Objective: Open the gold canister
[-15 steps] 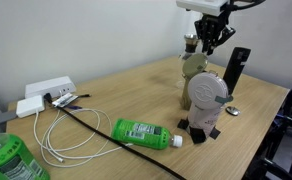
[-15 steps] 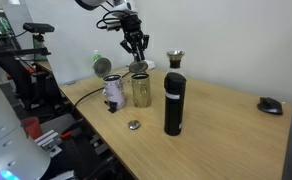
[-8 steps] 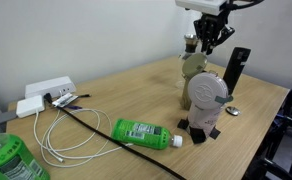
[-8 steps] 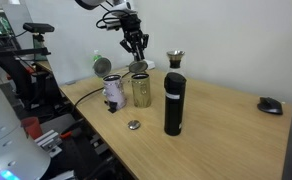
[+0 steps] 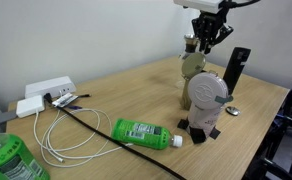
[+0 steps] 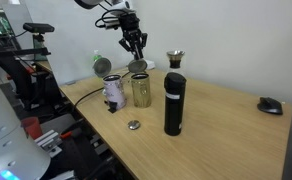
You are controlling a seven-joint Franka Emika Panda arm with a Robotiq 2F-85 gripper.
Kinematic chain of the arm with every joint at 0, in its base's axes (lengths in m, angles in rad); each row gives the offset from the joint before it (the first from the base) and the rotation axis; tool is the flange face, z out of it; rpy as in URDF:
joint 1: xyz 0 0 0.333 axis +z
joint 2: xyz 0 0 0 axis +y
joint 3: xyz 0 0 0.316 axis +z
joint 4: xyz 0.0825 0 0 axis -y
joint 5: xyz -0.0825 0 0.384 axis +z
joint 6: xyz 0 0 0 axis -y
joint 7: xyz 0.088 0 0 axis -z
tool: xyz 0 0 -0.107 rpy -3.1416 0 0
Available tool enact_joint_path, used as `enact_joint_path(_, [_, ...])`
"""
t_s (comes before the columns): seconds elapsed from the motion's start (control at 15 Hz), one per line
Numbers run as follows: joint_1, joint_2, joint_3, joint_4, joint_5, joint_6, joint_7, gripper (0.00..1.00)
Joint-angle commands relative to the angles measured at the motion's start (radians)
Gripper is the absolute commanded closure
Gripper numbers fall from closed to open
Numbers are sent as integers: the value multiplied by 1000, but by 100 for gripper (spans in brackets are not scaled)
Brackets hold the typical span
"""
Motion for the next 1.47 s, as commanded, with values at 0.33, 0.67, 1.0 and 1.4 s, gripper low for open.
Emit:
enact_joint_path(0.33, [11, 2, 8, 23, 18, -15, -15, 94])
enact_joint_path(0.67, [15, 5, 12, 27, 23, -14, -19, 94])
enact_joint_path(1.0, [26, 10, 25, 41, 29, -17, -23, 94])
enact_joint_path(1.4, [40, 17, 38, 61, 30, -20, -27, 94])
